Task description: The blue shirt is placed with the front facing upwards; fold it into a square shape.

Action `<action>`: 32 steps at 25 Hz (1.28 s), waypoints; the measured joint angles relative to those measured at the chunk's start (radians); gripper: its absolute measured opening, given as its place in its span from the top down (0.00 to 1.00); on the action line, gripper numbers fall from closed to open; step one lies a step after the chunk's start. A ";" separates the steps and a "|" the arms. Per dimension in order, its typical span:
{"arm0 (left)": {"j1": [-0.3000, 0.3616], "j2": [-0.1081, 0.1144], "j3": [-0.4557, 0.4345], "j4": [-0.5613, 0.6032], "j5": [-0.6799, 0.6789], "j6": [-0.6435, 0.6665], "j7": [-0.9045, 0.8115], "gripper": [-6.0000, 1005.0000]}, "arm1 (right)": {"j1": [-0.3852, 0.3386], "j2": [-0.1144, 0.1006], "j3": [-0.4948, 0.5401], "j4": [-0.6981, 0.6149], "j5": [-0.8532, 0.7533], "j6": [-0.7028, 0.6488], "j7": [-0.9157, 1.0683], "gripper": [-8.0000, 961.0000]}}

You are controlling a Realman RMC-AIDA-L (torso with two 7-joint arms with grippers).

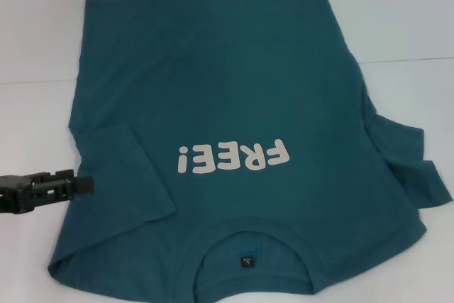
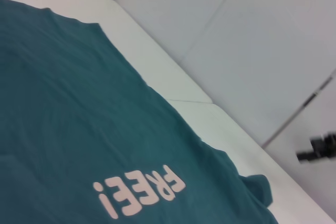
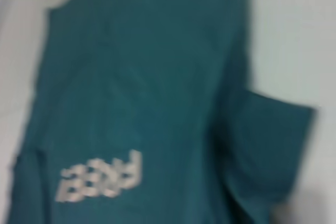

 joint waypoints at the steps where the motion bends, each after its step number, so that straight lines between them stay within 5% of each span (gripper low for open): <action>1: 0.000 0.000 0.001 -0.001 0.000 -0.008 -0.005 0.28 | -0.001 0.003 0.010 0.002 -0.047 0.007 0.006 0.06; 17: -0.027 -0.009 0.004 -0.002 0.002 -0.027 -0.021 0.28 | -0.008 0.121 0.065 0.031 -0.107 0.204 -0.023 0.06; 32: -0.027 -0.013 0.001 -0.003 -0.003 -0.026 -0.021 0.28 | 0.120 0.124 0.051 0.152 -0.204 0.277 0.027 0.06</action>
